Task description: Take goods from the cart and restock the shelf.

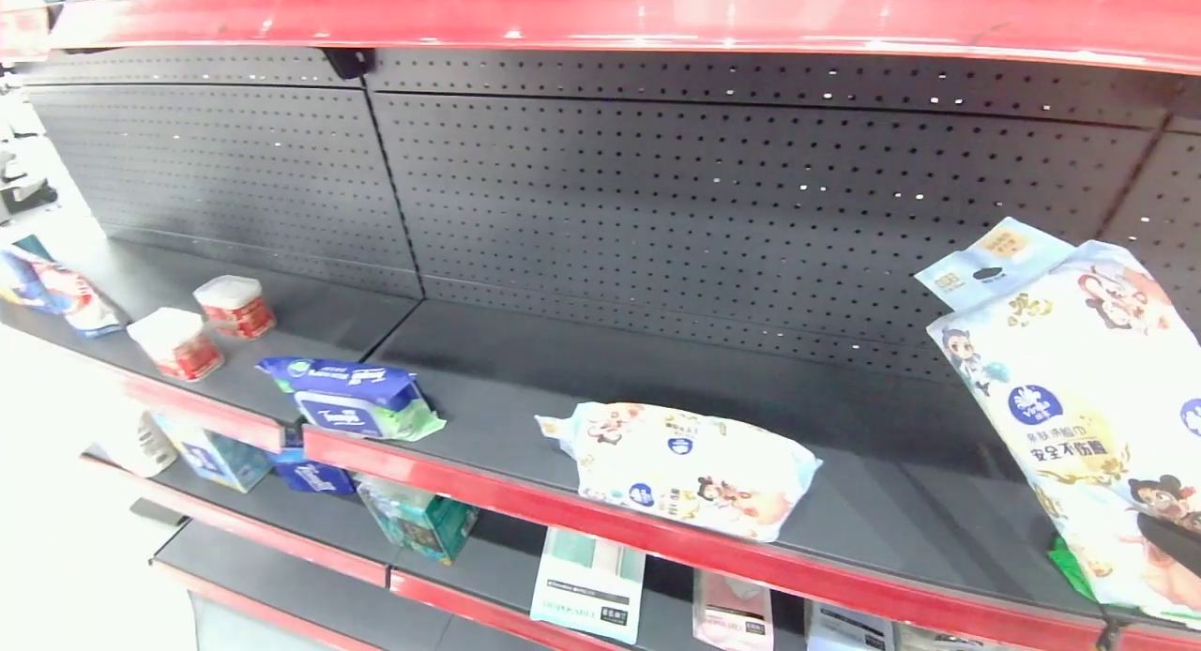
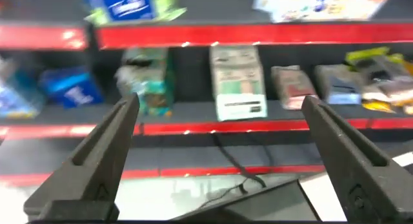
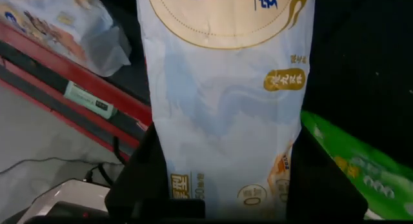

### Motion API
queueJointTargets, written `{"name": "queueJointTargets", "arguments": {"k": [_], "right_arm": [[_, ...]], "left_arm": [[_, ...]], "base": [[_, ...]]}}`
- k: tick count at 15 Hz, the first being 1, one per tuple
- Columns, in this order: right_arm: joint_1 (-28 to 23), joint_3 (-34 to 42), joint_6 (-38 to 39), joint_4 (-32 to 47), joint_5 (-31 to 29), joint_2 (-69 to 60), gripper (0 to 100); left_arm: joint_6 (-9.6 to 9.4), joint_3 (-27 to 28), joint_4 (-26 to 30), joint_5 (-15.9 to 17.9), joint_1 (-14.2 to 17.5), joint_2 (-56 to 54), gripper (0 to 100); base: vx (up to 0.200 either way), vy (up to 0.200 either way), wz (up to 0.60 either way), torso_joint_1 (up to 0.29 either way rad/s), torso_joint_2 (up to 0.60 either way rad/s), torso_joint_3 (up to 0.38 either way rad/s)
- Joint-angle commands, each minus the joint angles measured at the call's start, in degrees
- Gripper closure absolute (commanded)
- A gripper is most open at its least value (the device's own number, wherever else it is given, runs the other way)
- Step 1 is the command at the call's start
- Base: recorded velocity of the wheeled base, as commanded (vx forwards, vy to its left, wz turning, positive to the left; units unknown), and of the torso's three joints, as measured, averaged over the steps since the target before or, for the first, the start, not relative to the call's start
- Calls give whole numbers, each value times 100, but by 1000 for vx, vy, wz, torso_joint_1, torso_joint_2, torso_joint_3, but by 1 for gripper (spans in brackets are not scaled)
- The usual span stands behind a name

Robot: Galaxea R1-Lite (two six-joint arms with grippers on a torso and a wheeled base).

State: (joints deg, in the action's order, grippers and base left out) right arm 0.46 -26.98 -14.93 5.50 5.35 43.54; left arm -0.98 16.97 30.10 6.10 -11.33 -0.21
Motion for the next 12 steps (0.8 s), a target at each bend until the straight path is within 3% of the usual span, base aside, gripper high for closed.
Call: {"name": "queueJointTargets", "arguments": {"k": [1,3,5,9,12], "right_arm": [[-20,0,-1,-163,-8,488,100],[-117,-62,-27,-541,10,1174,100],[-152,-141,-97,-972,221,1938,100],[-152,-176,-379,-1974,344,3125,100],[-152,-361,-598,-2070,599,3591,100]], "left_arm": [[1,-53,-48,-3,-1,21,0],[-8,-141,-215,-29,8,21,0],[-8,-141,-241,-319,95,21,0],[45,-115,-725,-416,640,47,0],[185,-115,-751,-416,1502,460,0]], "base": [[0,0,0,0,0,0],[0,0,0,0,0,0],[0,0,0,0,0,0],[0,0,0,0,0,0],[0,0,0,0,0,0]]}}
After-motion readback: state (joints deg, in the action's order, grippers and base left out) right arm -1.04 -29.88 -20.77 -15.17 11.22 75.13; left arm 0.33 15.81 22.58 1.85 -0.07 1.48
